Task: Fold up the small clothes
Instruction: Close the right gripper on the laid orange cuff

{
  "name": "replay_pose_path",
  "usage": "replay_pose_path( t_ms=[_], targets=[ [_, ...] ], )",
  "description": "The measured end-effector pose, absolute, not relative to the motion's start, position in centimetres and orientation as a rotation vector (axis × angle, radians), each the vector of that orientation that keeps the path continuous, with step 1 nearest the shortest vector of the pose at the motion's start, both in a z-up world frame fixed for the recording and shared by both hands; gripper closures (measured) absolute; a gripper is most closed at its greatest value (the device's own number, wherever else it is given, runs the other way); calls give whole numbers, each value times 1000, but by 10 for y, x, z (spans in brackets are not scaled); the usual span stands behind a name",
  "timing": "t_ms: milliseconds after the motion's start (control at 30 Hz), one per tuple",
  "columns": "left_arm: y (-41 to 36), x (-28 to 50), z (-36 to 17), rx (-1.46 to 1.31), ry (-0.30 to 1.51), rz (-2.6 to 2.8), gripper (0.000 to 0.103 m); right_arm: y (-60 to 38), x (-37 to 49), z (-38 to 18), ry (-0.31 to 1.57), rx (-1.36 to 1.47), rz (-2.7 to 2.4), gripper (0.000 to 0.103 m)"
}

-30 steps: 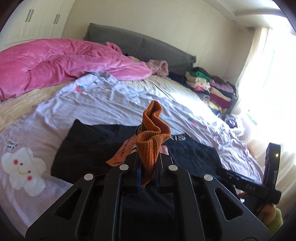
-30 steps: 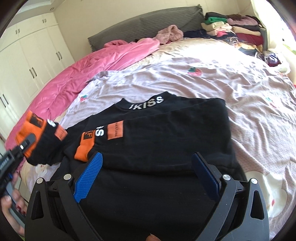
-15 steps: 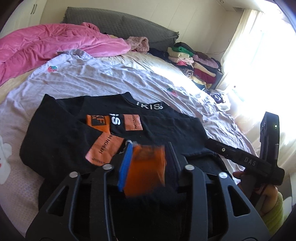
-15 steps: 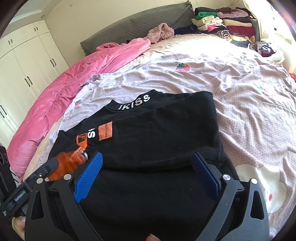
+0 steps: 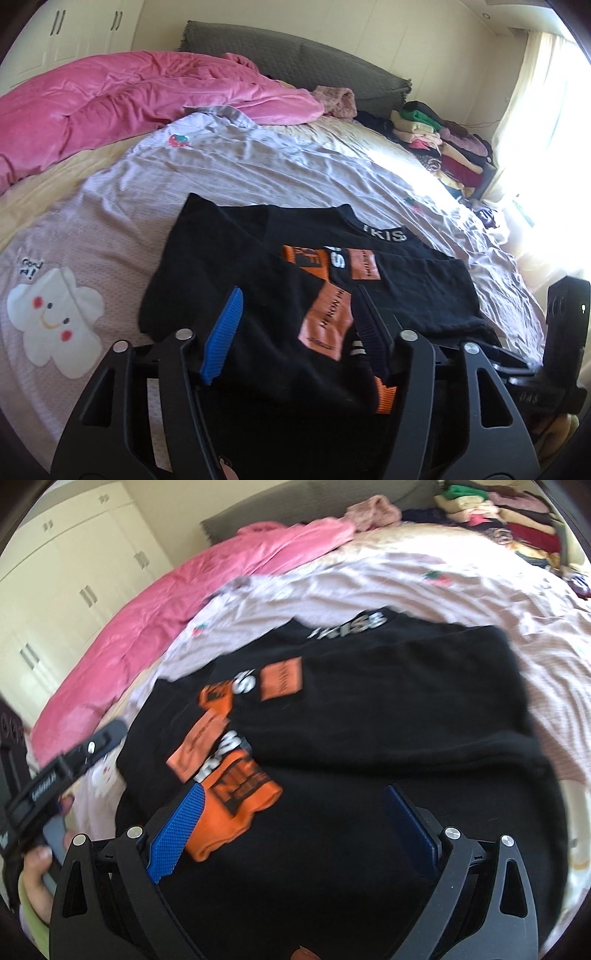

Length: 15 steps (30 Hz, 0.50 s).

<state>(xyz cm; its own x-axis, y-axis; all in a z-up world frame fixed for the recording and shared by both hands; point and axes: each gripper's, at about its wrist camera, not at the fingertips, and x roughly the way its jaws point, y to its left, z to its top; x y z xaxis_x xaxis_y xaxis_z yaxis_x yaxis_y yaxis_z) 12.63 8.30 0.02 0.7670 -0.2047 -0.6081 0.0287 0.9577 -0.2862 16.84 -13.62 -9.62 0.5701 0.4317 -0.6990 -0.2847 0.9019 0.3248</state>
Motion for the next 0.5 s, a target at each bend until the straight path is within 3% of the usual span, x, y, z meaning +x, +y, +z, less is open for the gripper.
replay_pose_path(
  t_ms=[367,500],
  targets=[
    [110,125,-2,-306,674,-92,38,-95,175,-117,931,157,453,33],
    [115,124,-3,-312,672,-81,38,-84,178,-118,920,140,465,48]
  ],
)
